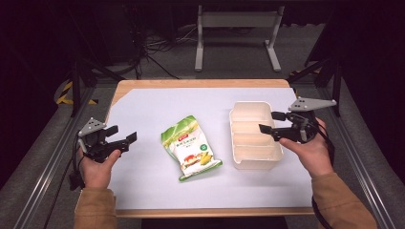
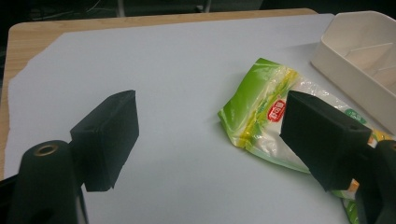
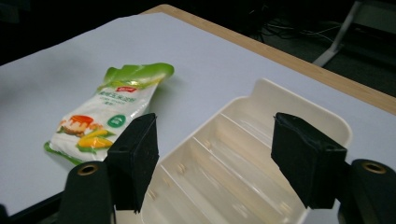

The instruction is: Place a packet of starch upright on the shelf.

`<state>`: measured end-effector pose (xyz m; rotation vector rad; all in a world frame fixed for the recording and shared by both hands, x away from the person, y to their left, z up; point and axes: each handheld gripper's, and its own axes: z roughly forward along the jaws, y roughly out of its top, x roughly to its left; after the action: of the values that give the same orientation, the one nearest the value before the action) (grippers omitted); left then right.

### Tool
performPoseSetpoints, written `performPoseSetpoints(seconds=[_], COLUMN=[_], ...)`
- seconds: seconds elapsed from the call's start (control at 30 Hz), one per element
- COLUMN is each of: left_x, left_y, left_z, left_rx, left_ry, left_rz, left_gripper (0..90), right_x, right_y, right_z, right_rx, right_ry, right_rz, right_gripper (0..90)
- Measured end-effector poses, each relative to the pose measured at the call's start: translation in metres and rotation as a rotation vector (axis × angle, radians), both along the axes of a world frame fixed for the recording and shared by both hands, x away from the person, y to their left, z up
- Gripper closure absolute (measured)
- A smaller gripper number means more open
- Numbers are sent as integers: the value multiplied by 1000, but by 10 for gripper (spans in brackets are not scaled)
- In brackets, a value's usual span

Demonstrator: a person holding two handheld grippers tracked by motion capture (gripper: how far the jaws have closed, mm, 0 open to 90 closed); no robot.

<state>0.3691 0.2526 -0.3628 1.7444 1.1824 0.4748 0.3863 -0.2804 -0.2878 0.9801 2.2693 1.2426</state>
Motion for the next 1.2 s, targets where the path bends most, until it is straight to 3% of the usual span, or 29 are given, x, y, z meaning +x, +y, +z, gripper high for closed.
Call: performPoseSetpoints(seconds=[0.27, 0.37, 0.73, 0.93, 1.2], left_x=[-6, -11, -42, -51, -51], left_y=[8, 12, 36, 46, 48], left_z=[-1, -1, -4, -5, -7], left_rx=[1, 3, 11, 5, -8], left_ry=[4, 8, 21, 28, 38], left_rz=[15, 22, 78, 98, 100], left_gripper=[197, 196, 191, 189, 189], right_x=[24, 40, 76, 92, 105], right_y=[35, 57, 124, 147, 168], right_z=[5, 3, -12, -21, -30], right_rx=[-3, 12, -31, -34, -47], right_ry=[47, 86, 114, 134, 149], right_rz=[57, 80, 148, 163, 158], right_gripper=[303, 303, 299, 304, 310])
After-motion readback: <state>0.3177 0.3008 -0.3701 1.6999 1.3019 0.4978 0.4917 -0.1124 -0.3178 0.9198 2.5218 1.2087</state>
